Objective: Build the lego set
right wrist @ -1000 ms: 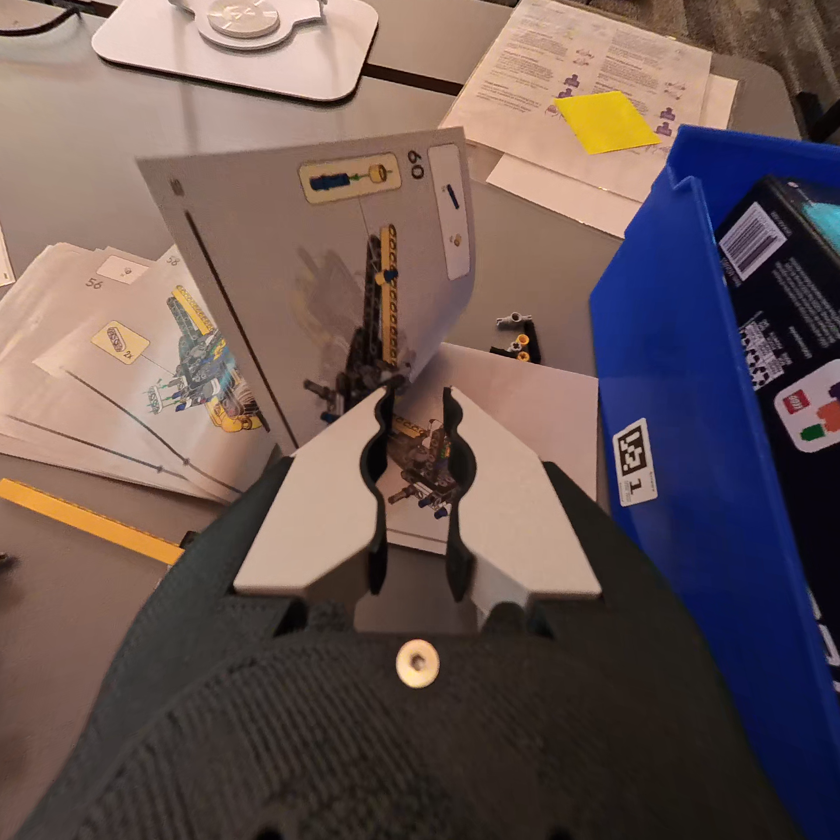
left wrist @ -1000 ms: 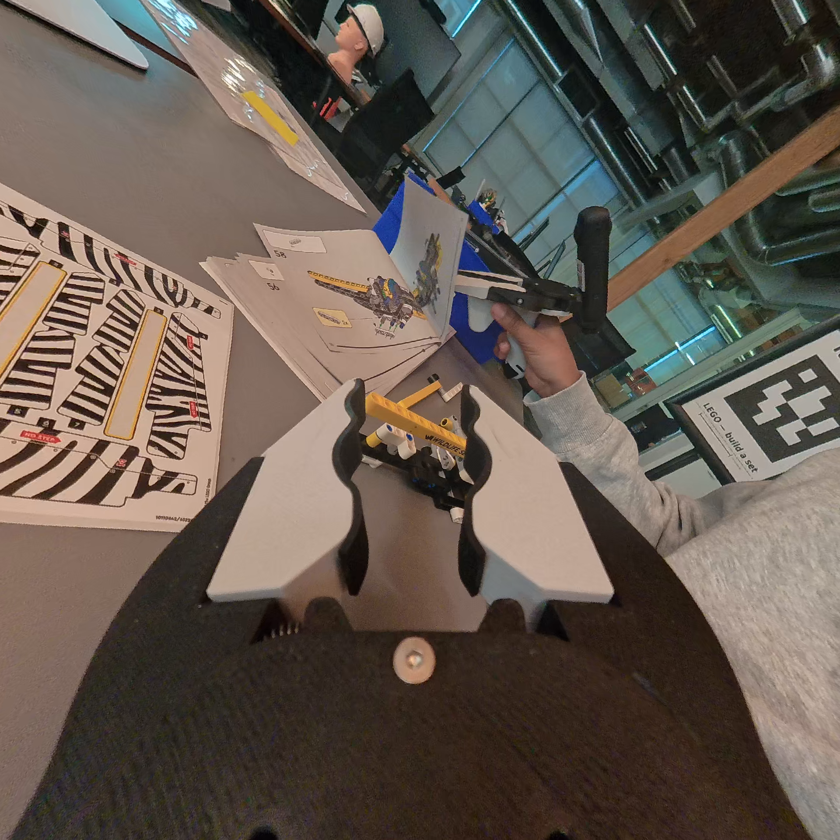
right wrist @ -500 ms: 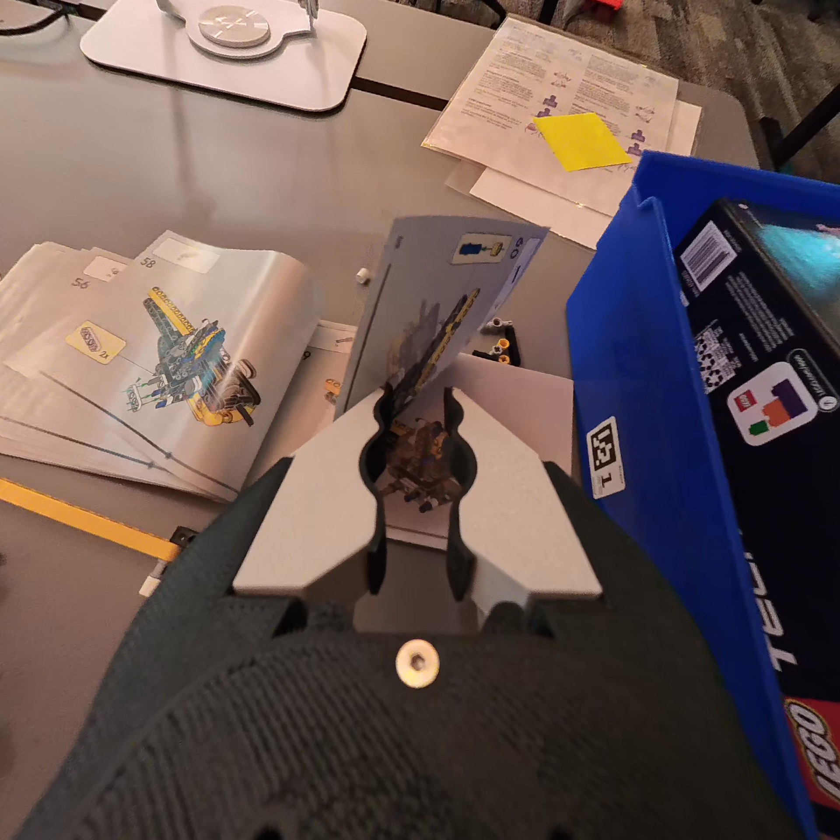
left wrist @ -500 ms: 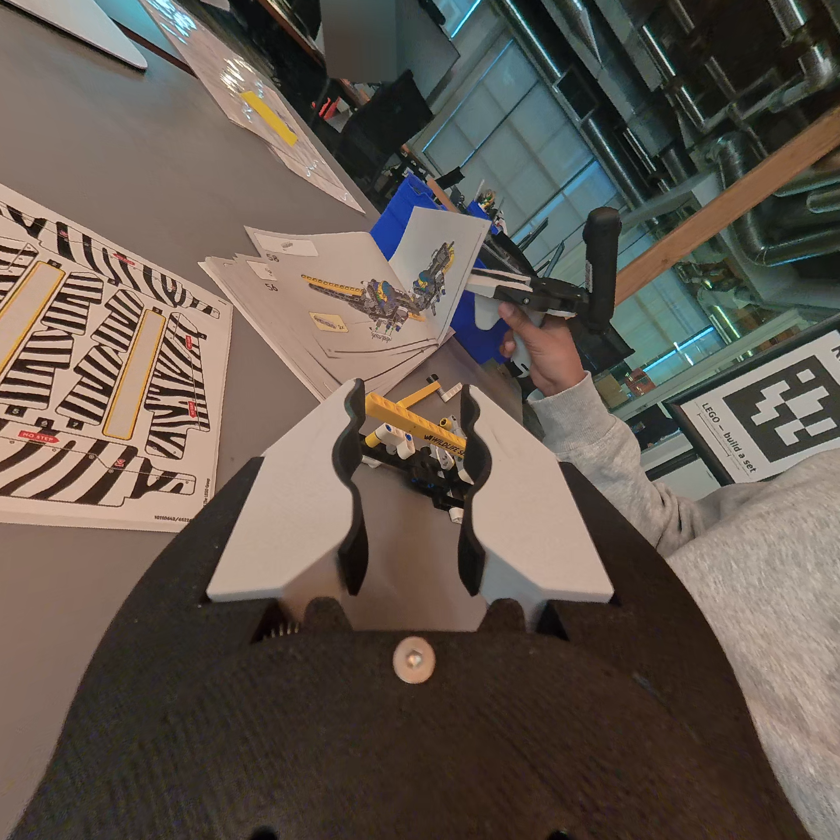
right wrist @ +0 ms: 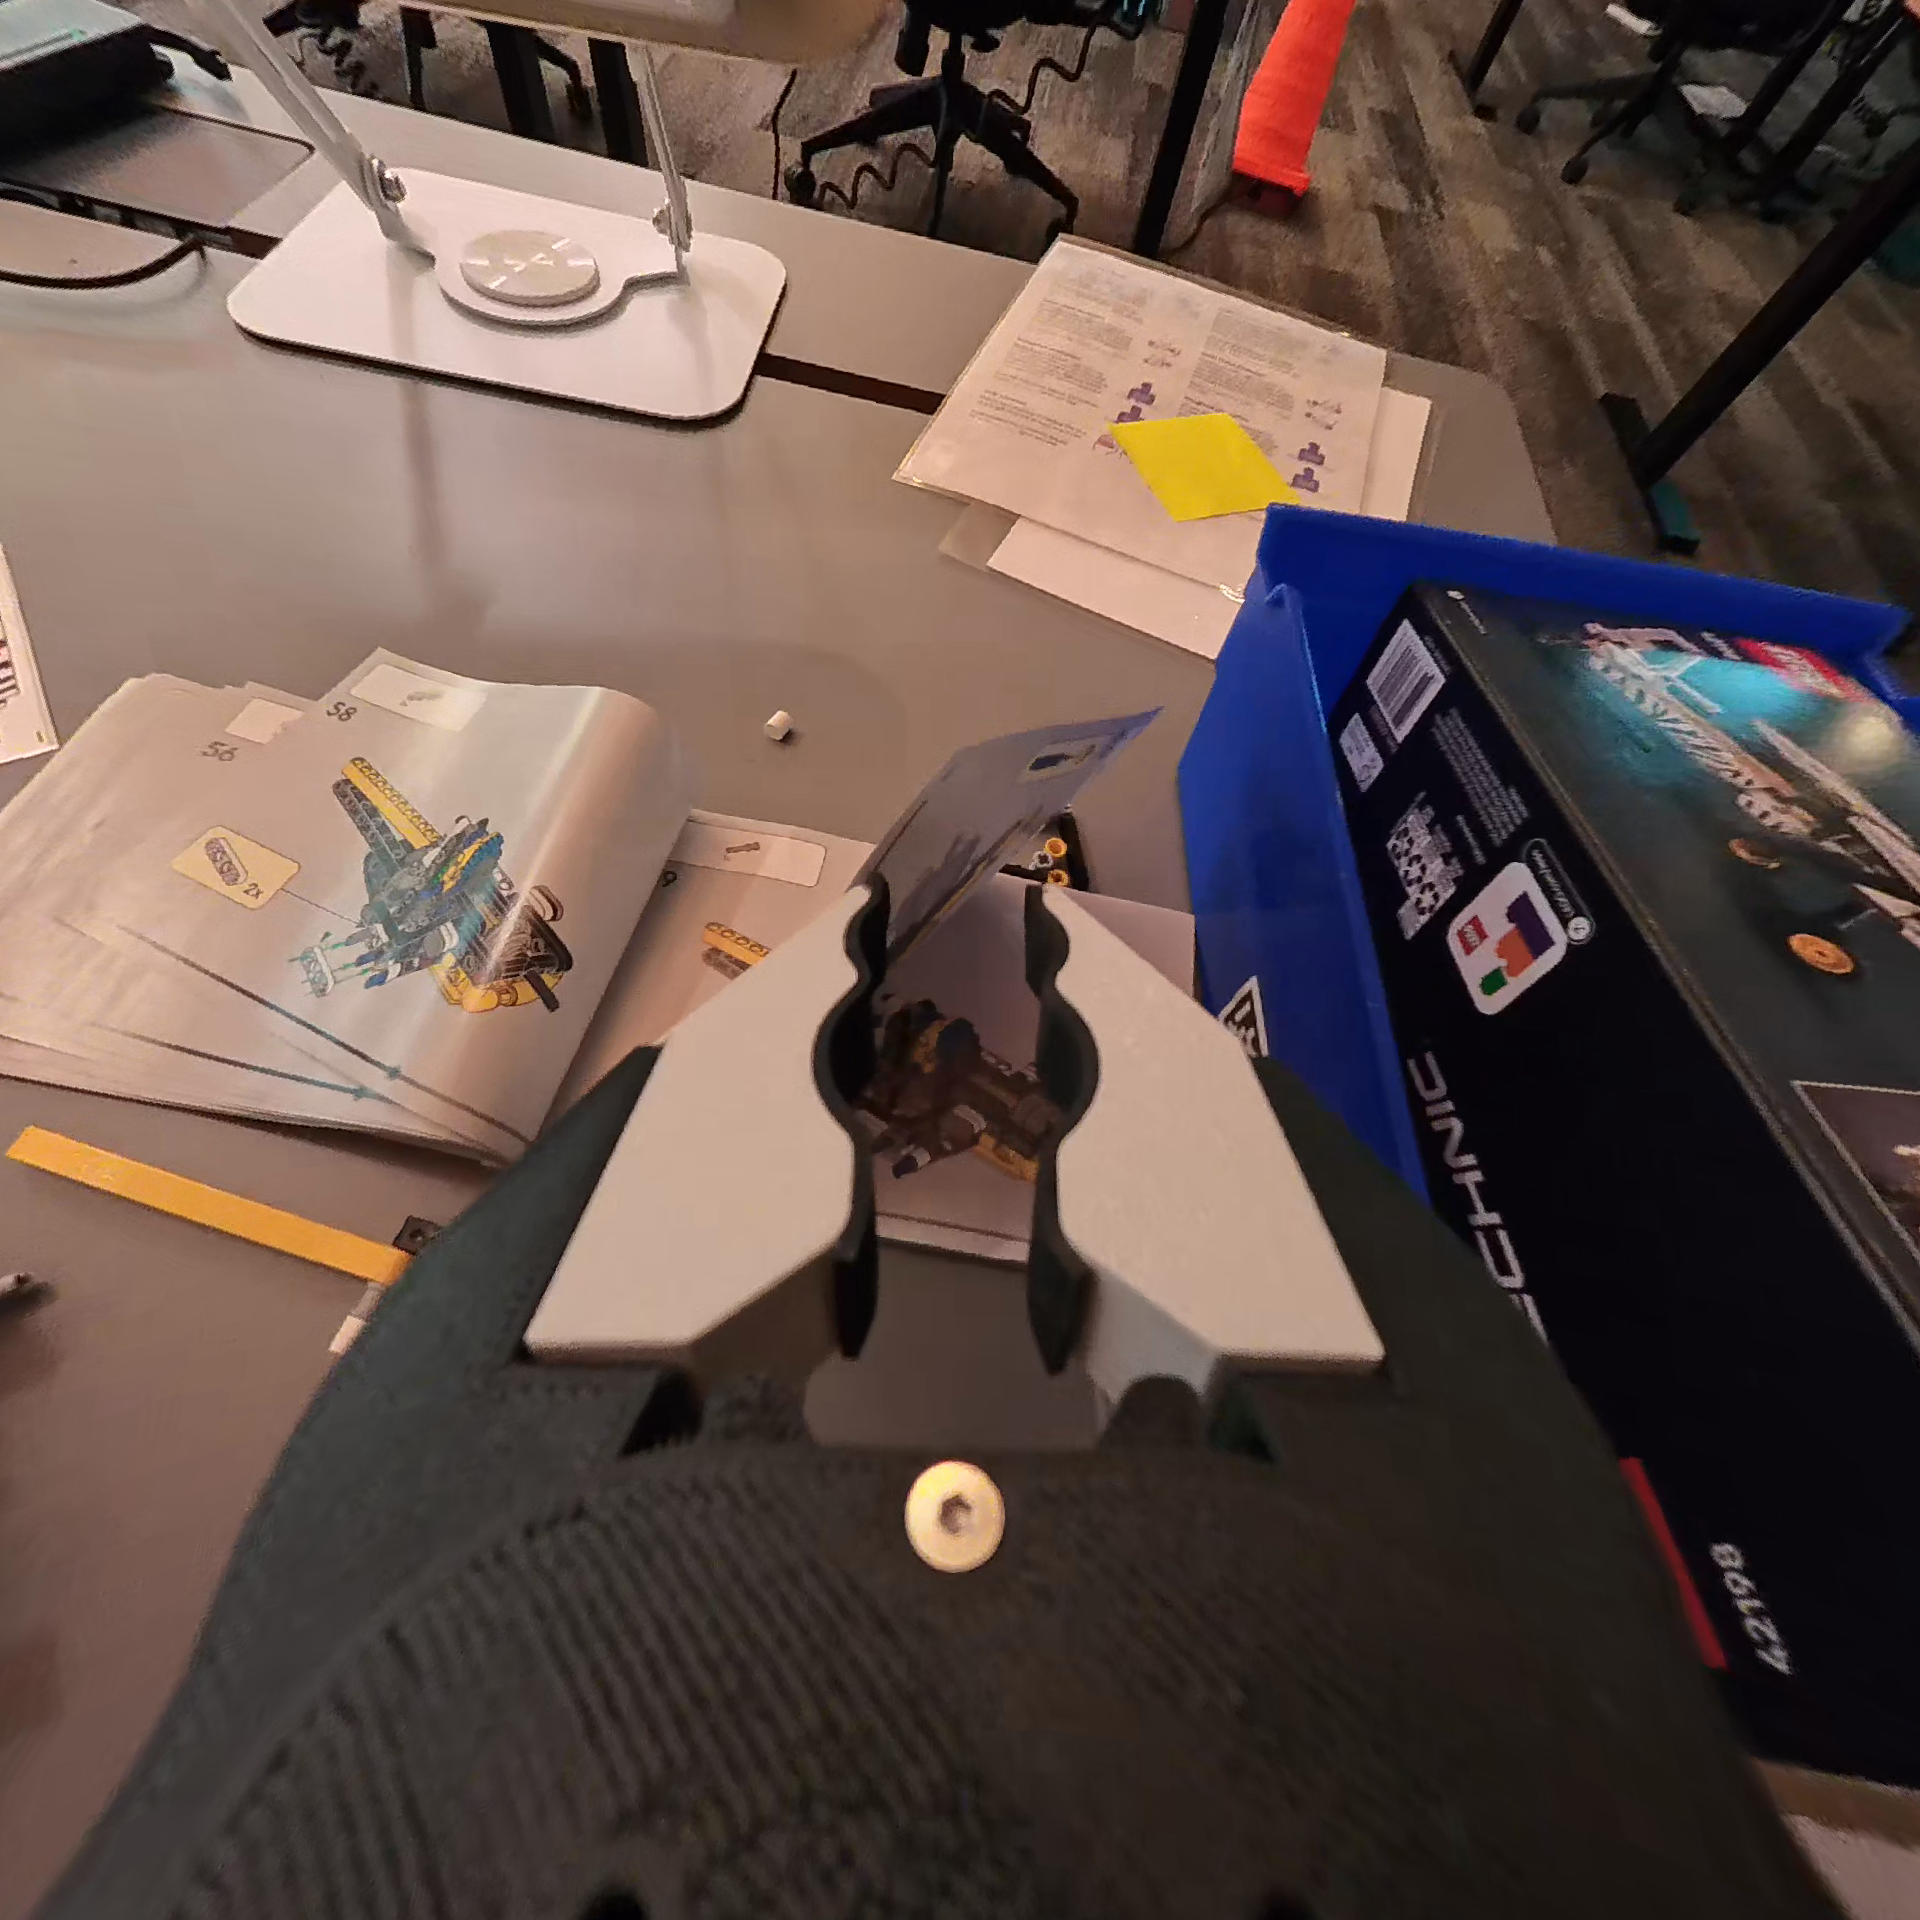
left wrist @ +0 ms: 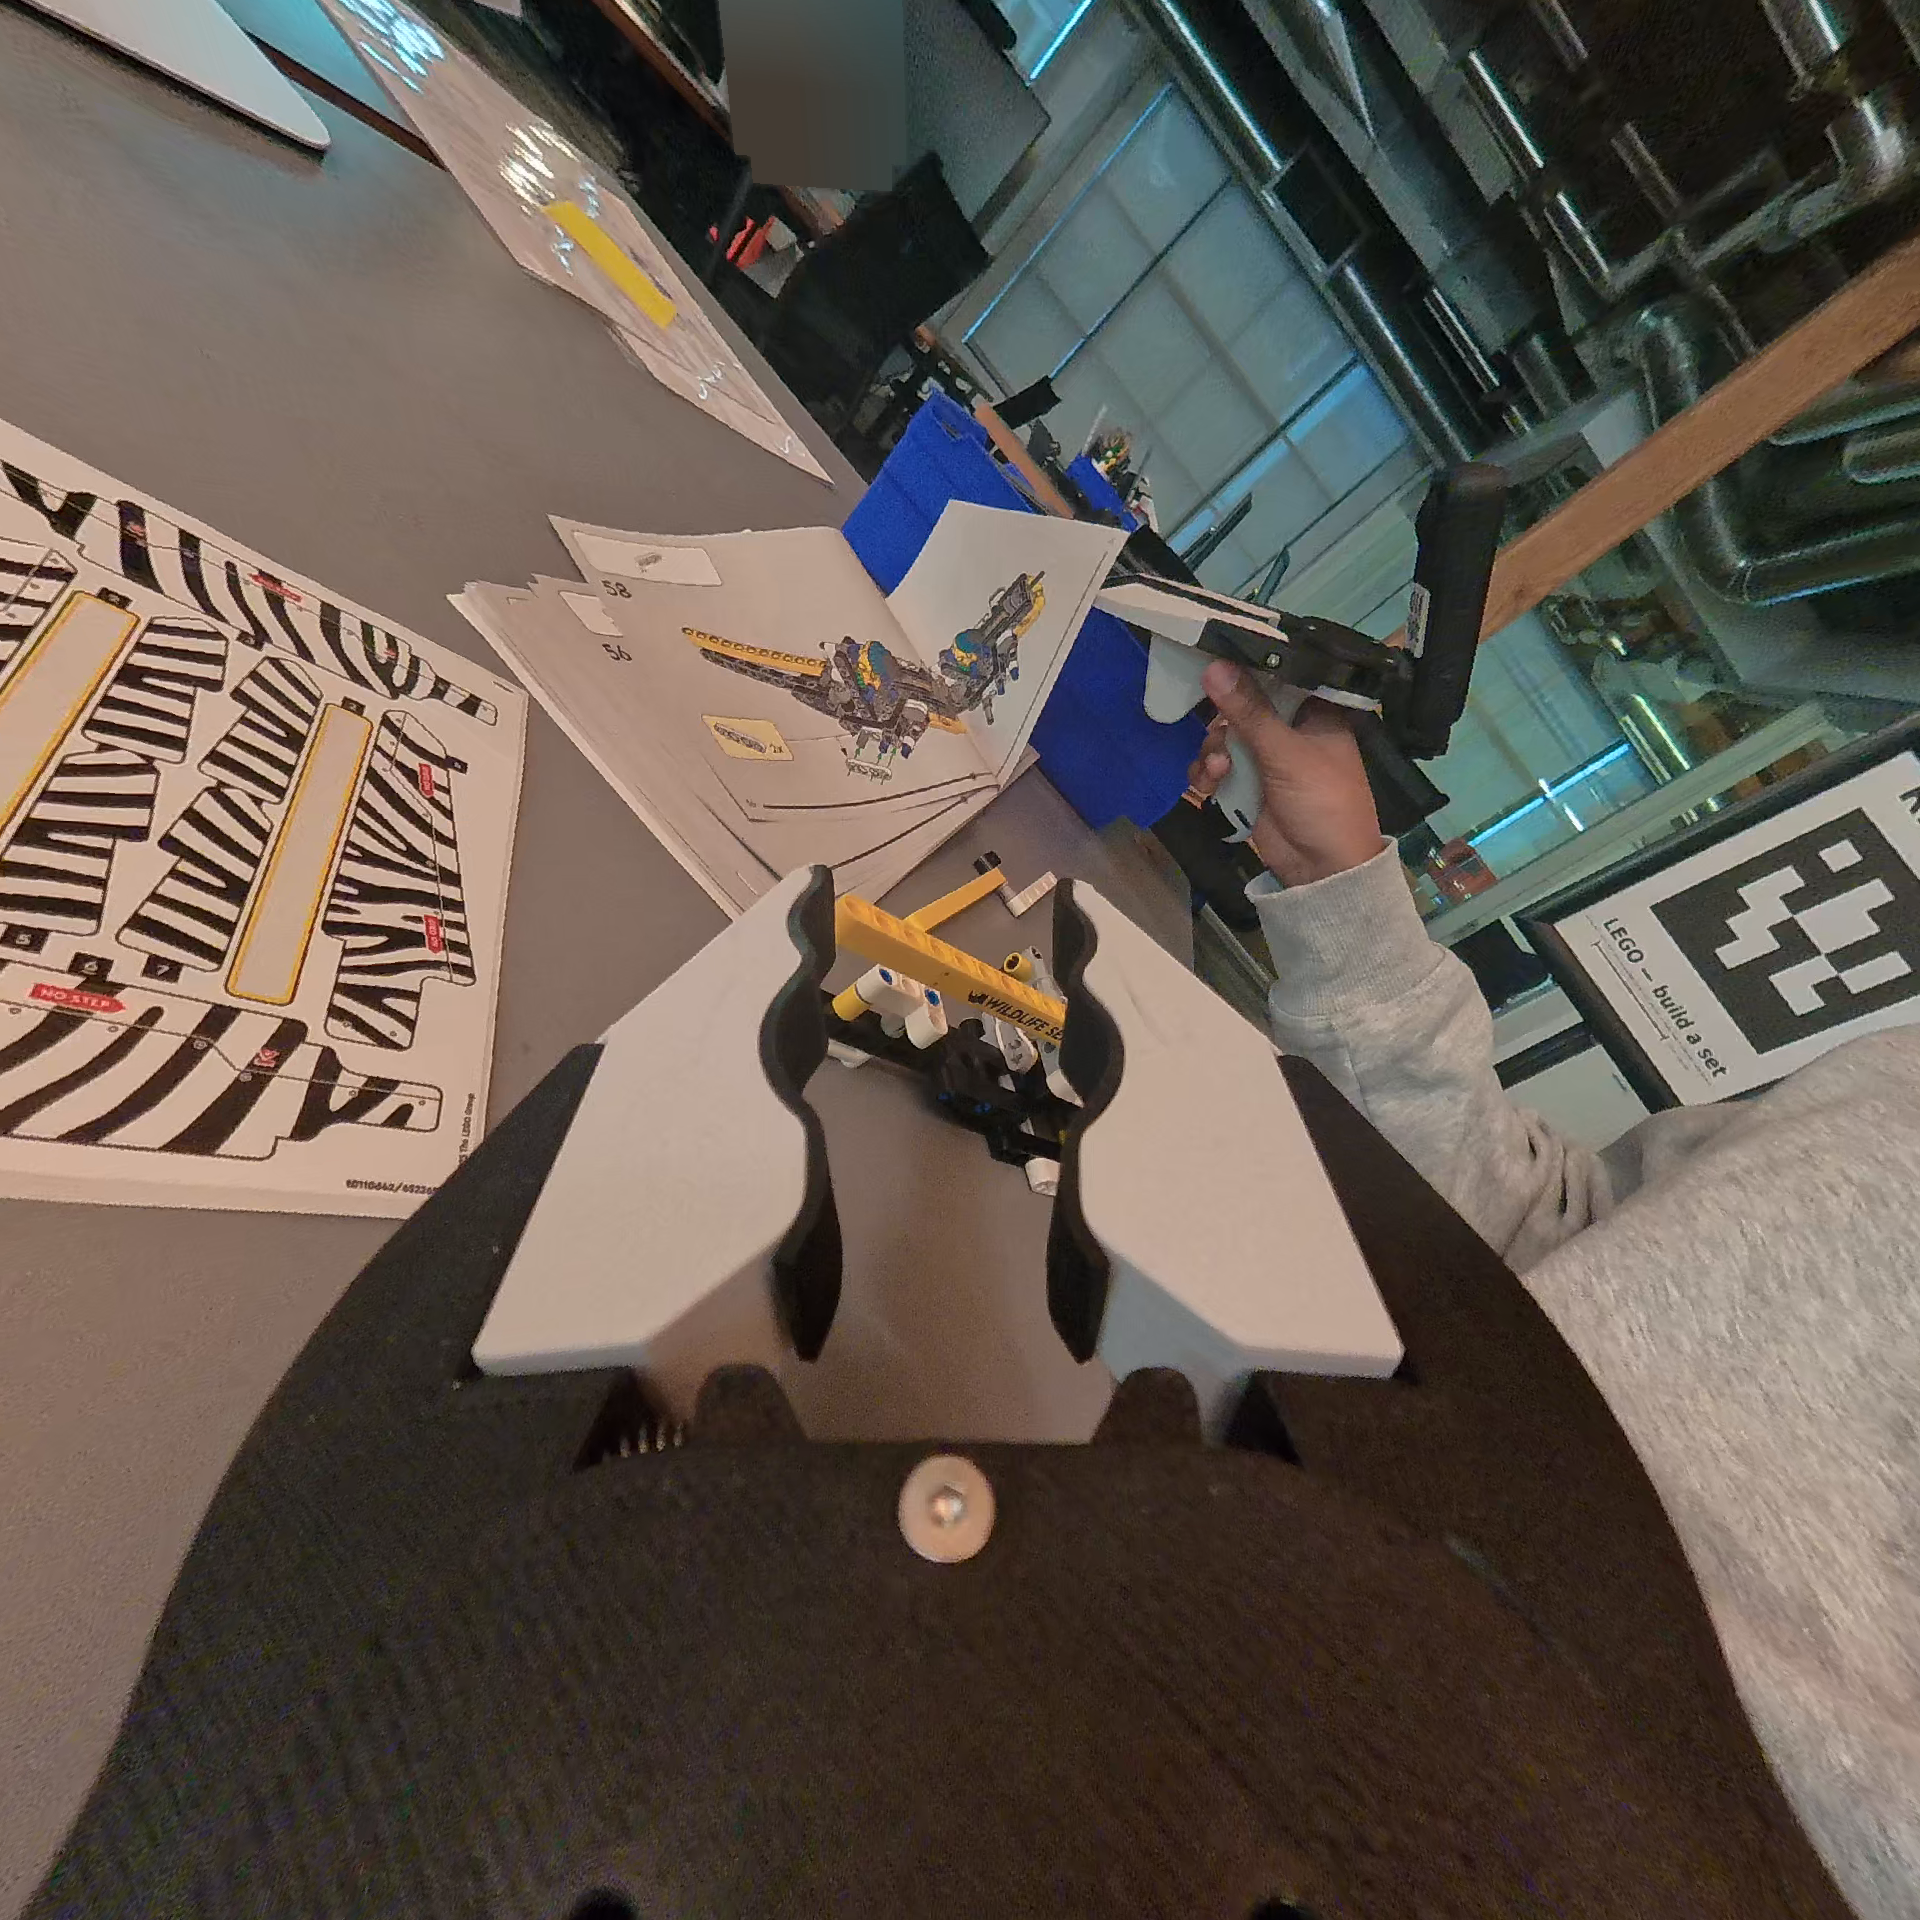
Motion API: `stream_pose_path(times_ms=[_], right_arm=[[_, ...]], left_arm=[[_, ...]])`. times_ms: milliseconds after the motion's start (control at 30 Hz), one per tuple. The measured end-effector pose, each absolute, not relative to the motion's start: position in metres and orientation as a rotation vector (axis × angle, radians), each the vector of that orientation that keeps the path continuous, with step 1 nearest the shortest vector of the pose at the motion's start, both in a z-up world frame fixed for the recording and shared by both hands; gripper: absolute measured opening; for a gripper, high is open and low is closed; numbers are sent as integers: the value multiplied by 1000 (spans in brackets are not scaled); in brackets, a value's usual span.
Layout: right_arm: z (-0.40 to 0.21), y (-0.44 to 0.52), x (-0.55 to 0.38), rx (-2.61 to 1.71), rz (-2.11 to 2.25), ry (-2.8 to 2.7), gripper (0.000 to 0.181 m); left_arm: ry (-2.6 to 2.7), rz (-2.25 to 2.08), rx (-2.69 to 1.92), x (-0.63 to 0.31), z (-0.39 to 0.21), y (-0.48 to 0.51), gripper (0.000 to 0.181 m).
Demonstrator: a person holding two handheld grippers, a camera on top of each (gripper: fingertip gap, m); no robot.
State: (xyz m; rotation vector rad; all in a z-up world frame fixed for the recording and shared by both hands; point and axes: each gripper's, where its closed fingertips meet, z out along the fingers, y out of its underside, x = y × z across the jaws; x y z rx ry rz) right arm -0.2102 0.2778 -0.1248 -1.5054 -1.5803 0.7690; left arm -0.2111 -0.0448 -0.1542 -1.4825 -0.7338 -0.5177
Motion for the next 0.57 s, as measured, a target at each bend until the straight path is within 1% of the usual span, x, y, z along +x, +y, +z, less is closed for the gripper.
stream_pose_path(times_ms=[33,233,567], right_arm=[[-126,278,-210,-1509,772,-1583,24],[-137,273,-211,-1529,785,-1610,24],[-140,274,-210,-1535,789,-1610,24]], left_arm=[[-734,-518,-1483,-211,-154,-45,40],[-735,-516,-1482,-211,-154,-45,40],[-734,-517,-1482,-211,-154,-45,40]])
